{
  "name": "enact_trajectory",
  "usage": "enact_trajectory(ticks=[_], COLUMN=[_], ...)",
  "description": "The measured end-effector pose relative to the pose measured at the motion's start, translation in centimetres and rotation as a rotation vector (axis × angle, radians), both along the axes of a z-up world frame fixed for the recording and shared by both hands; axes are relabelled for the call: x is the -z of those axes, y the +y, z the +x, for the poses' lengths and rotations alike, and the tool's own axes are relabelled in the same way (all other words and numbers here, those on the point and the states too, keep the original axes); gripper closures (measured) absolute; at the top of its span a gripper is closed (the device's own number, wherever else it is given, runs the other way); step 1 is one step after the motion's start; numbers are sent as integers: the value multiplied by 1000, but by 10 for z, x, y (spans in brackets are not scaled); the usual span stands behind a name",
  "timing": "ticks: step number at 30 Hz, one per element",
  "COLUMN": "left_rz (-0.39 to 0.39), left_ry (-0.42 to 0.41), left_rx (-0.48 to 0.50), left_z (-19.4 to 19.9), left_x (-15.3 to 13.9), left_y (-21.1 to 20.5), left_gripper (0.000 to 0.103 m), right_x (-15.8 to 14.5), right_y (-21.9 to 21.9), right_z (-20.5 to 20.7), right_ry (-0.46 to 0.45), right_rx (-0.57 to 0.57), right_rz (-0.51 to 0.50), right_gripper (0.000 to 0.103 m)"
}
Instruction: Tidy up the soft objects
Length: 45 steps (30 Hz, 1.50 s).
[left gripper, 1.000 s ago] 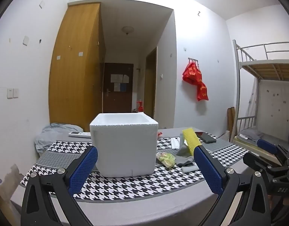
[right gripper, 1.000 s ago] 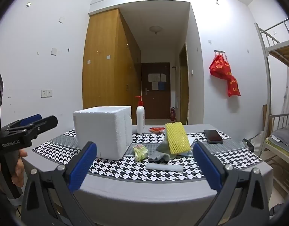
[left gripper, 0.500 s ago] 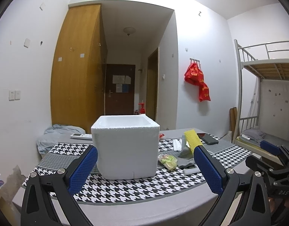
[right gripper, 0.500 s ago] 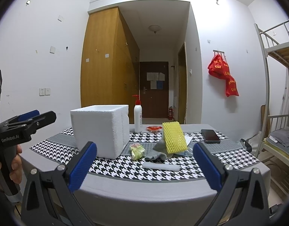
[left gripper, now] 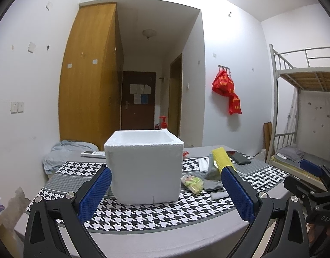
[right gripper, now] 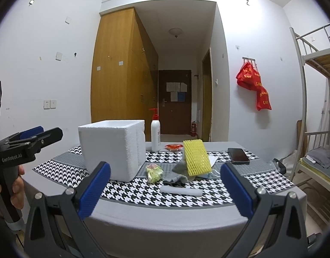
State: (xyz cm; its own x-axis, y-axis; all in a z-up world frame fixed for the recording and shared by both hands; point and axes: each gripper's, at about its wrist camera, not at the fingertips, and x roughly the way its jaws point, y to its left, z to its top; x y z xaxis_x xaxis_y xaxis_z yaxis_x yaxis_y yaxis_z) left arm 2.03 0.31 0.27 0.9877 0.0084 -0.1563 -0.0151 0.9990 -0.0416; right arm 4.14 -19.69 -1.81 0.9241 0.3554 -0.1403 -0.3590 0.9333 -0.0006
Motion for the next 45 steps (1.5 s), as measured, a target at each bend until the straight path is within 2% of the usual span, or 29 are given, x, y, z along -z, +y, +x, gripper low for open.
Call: enact_trajectory(ticks=[21, 35, 45], left_rz=[1, -6, 5], left_ry=[3, 44, 92], left_rx=[-11, -3, 52], left_z=[10, 28, 52], left_x=[-2, -1, 2], left_y=[-3, -6, -19], left_gripper=[1, 1, 1], right_x=[-5, -4, -1], right_y=[-5, -8, -18], right_z=[8, 19, 42], right_ry=[4, 26, 73], right_rx=[9, 16, 38], right_rz=[-5, -13, -17], right_gripper=[0, 0, 0])
